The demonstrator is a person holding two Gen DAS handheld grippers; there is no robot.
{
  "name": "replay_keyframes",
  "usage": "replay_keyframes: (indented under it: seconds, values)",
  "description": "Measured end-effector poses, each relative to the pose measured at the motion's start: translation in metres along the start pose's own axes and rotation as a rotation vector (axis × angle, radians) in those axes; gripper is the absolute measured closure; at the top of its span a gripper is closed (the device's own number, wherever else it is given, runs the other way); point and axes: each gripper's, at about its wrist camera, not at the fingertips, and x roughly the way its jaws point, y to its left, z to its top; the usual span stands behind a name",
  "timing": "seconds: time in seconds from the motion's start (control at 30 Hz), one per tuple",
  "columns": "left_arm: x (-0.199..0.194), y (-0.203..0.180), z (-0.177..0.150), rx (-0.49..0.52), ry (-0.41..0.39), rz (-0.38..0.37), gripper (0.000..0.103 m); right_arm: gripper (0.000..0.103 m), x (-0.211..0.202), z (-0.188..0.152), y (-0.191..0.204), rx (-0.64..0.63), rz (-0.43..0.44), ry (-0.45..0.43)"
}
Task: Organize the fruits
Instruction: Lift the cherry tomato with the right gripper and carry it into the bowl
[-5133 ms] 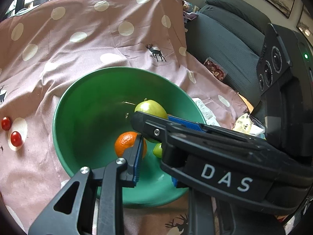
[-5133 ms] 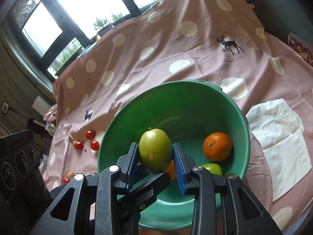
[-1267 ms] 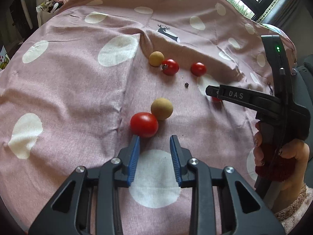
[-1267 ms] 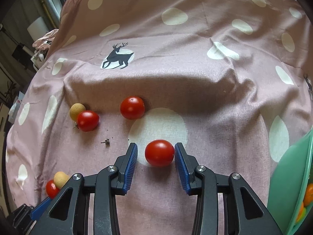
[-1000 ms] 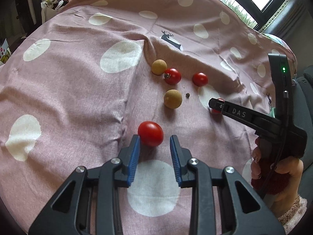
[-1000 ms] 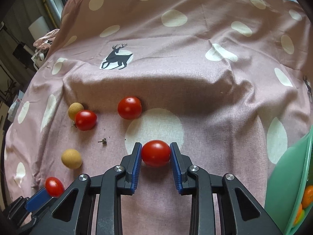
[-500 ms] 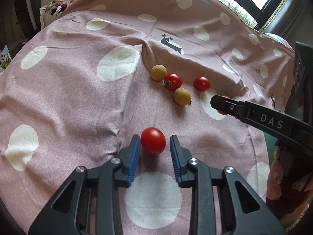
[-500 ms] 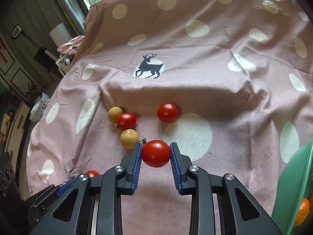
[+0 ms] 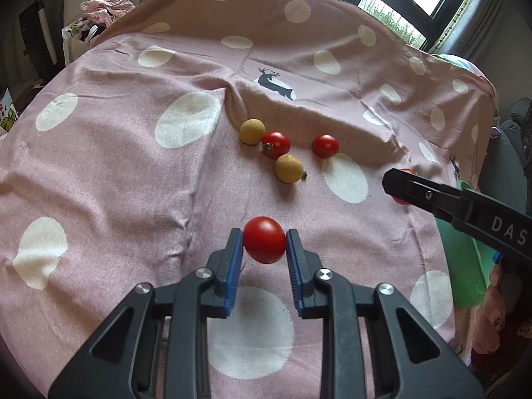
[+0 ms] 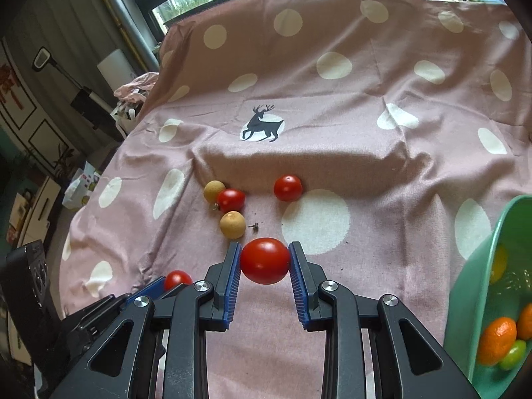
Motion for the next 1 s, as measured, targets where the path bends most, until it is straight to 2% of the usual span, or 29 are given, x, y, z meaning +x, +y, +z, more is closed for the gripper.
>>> replay_keyframes:
  seconds: [0.27,0.4,0.6,0.8,0.9,1.0]
  values:
    - [-0.033,-0.018,-0.007,0.019,-0.047,-0.108,0.077,0.072,-0.046,-0.016,-0.012,0.037,-0.020,-0.114]
    - [-0.054,-0.032,-0.011,0.052,-0.099,-0.123,0.077,0.072,-0.069,-0.026,-0.020,0.061,-0.020,-0.162]
    - [-0.074,-0.052,-0.015,0.107,-0.165,-0.114,0.077,0.072,-0.099,-0.038,-0.038,0.104,-0.081,-0.255]
    - [-0.086,-0.079,-0.011,0.140,-0.201,-0.159,0.077,0.072,-0.122,-0.038,-0.055,0.140,-0.121,-0.321]
    - [-0.089,-0.097,-0.008,0.156,-0.212,-0.204,0.077,0.072,-0.135,-0.040,-0.067,0.163,-0.119,-0.347]
    - [-0.087,-0.116,-0.005,0.155,-0.200,-0.270,0.077,0.072,-0.146,-0.042,-0.078,0.191,-0.157,-0.372]
